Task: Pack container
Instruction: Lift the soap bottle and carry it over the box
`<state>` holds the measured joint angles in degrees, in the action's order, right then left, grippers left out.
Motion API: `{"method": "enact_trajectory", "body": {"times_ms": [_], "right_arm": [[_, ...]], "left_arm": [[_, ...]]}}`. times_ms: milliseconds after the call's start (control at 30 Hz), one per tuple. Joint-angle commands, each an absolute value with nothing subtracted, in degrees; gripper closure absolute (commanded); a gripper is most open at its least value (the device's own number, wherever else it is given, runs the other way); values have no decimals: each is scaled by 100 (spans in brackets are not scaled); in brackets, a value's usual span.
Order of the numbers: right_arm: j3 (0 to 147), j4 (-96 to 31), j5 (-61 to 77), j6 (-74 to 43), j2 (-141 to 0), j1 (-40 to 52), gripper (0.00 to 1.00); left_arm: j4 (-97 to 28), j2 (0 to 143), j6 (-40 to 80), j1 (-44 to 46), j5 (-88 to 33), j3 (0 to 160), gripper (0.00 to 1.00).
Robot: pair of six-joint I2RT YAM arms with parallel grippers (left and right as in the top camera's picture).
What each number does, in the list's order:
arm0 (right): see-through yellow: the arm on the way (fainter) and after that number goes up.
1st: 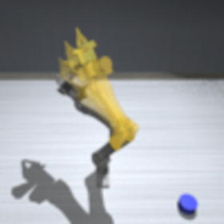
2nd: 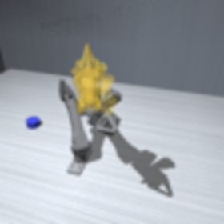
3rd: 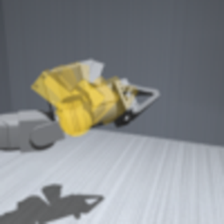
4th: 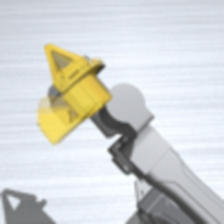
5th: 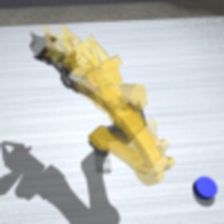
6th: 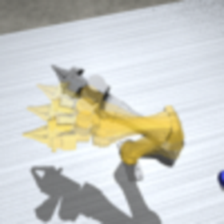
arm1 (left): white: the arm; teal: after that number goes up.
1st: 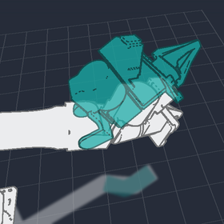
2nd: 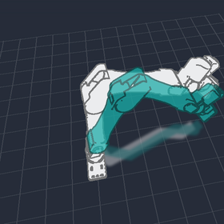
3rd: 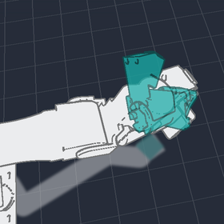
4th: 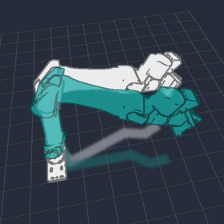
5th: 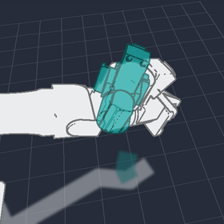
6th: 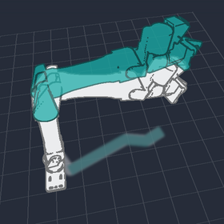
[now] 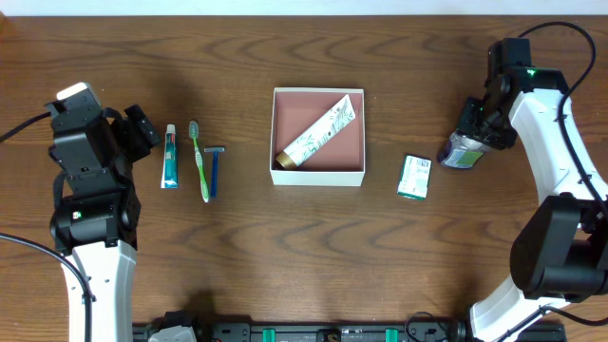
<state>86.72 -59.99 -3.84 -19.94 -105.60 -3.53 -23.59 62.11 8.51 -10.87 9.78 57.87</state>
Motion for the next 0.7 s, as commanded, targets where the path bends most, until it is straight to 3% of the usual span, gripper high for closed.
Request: {"method": "enact_trajectory", "body": {"times_ms": [0, 400, 533, 667], "right_arm": [[8663, -5931, -379, -1806, -10565, -325, 57], [8670, -5931, -314, -1752, -10224, -176, 70], [8670, -5935, -292, -1754, -10049, -108, 86], [8670, -5927, -292, -1752, -9918, 5, 87]], "left_arm": [[-2357, 6211, 753, -1118, 961, 5916, 2], [-2355, 6211, 751, -1118, 961, 5916, 2], [-2357, 6211, 753, -1118, 961, 5916, 2], [-2357, 6211, 753, -1118, 961, 5916, 2]]}}
